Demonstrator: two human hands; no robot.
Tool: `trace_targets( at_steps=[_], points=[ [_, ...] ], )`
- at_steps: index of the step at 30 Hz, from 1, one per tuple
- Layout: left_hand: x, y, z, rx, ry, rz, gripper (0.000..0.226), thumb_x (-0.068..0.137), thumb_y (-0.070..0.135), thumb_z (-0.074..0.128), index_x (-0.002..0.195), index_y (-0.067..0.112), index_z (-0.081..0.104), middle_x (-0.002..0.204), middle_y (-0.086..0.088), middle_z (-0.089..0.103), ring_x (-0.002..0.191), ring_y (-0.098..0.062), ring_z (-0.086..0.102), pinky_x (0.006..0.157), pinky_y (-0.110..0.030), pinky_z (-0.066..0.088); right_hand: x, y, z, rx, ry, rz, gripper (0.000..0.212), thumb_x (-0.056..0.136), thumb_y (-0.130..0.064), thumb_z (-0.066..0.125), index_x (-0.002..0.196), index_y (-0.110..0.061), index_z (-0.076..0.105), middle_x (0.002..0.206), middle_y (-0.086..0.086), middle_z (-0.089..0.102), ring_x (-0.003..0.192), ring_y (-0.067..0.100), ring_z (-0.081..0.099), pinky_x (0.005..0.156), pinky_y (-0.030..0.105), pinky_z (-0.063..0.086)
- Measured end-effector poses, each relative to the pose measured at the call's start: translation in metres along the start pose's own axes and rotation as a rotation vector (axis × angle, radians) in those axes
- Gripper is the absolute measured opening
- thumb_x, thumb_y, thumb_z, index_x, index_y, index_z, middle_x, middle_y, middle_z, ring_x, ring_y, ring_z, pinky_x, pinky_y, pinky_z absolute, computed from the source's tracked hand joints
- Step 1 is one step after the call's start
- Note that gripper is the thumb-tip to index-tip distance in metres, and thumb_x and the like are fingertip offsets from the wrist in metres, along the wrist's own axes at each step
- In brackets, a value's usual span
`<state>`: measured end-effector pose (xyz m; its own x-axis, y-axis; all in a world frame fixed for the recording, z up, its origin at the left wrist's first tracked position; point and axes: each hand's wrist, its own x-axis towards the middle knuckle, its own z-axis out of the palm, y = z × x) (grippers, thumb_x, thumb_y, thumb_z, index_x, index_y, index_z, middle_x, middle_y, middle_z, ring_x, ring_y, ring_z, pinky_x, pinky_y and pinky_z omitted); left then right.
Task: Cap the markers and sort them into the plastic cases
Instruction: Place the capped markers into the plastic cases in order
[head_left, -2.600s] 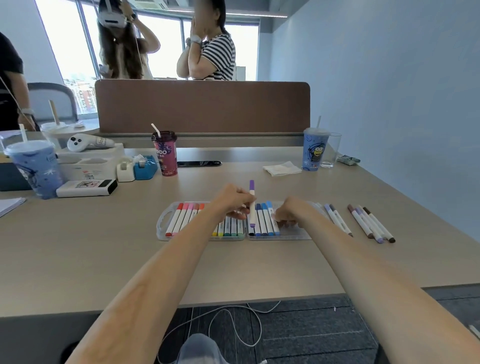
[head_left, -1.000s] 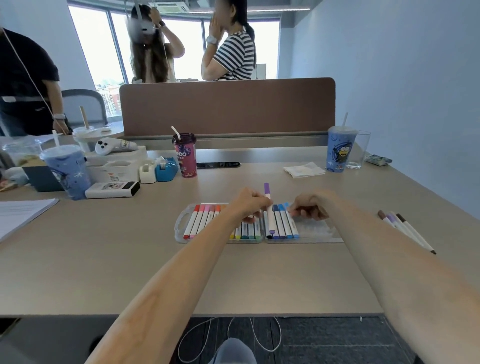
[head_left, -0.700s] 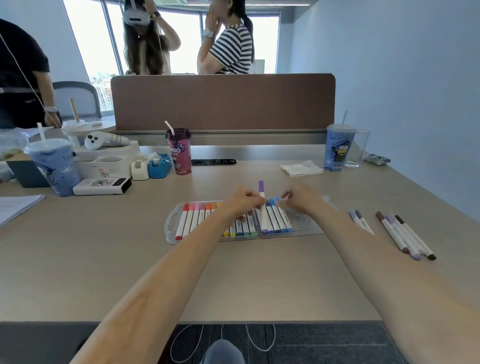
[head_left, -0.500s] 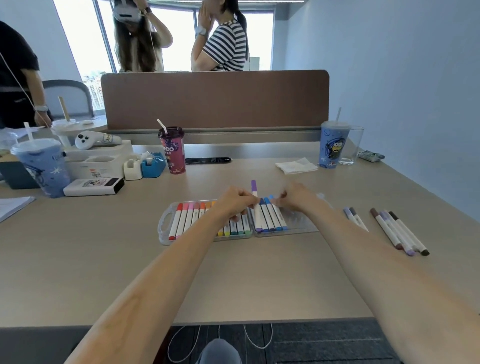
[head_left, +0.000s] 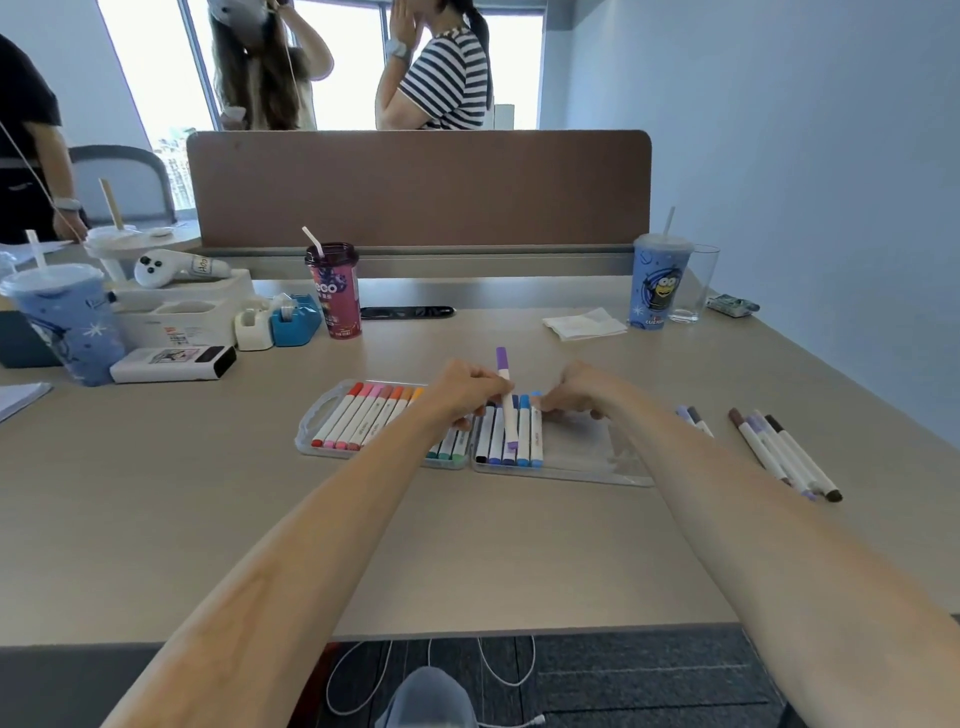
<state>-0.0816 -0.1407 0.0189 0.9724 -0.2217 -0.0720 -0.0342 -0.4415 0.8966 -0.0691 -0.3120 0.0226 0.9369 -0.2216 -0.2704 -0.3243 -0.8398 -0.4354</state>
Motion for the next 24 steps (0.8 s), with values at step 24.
trace_targets(
  at_steps=[24],
  points=[
    [-0.005,0.010,-0.013,-0.017,0.029,0.008,0.014,0.092,0.025,0.062,0.088,0.013,0.066,0.085,-0.001,0.065,0.066,-0.011,0.047,0.052,-0.020,0.040,-0.021,-0.028,-0.010,-0.255,-0.150,0.056,0.023,0.100,-0.030,0.049,0.089,-0.011,0.055,0.121,0.006,0.056,0.099,0.018,0.048,0.085,0.031,0.039]
  ],
)
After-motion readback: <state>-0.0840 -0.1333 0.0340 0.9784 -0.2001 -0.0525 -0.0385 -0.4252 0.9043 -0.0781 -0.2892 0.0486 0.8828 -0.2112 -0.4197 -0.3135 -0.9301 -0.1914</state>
